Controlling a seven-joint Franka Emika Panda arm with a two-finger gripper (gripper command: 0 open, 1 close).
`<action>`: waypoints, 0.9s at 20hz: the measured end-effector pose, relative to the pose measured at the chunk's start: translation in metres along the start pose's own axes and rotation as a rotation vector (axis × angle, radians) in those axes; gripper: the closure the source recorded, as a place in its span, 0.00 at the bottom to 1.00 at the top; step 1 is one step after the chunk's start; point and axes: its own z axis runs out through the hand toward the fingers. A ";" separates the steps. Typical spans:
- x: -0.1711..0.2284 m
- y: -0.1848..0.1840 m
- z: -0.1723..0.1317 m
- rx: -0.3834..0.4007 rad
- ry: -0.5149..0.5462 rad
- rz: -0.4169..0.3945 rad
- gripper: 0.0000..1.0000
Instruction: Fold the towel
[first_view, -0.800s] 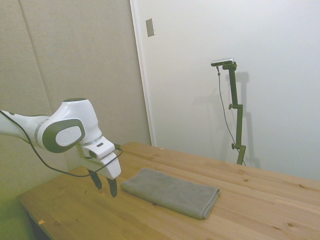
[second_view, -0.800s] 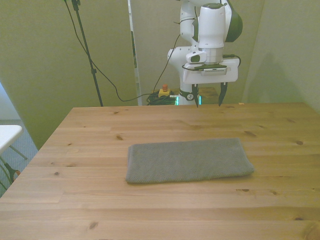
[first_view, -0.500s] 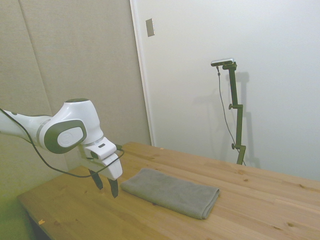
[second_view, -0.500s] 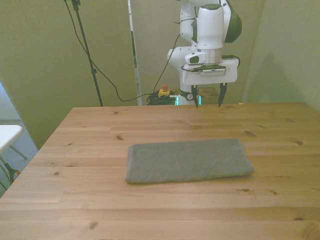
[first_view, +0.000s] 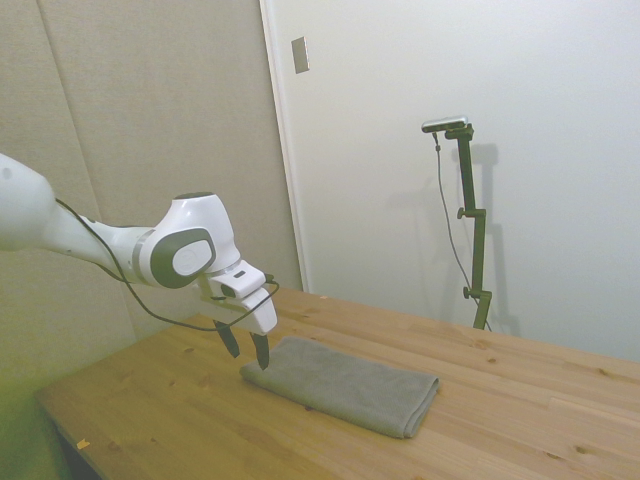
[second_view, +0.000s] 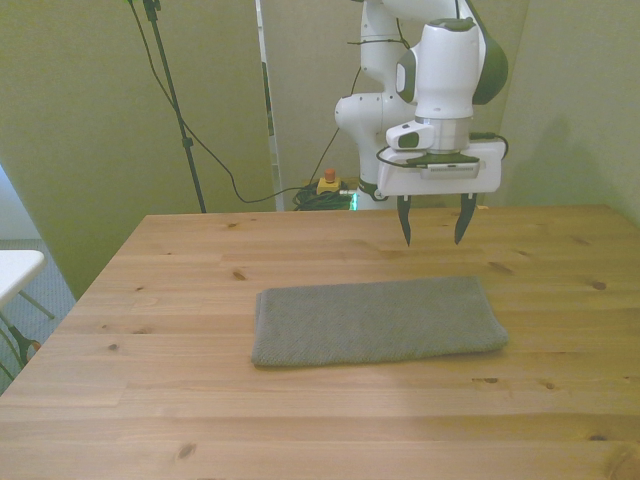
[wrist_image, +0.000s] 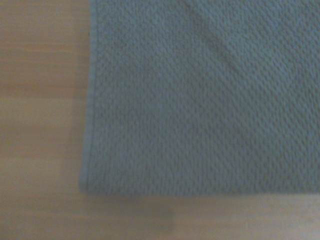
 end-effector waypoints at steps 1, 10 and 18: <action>0.002 -0.011 0.004 -0.010 0.012 0.004 0.00; -0.004 -0.085 0.018 -0.084 0.157 -0.001 0.00; -0.057 -0.139 0.053 -0.210 0.298 -0.052 0.00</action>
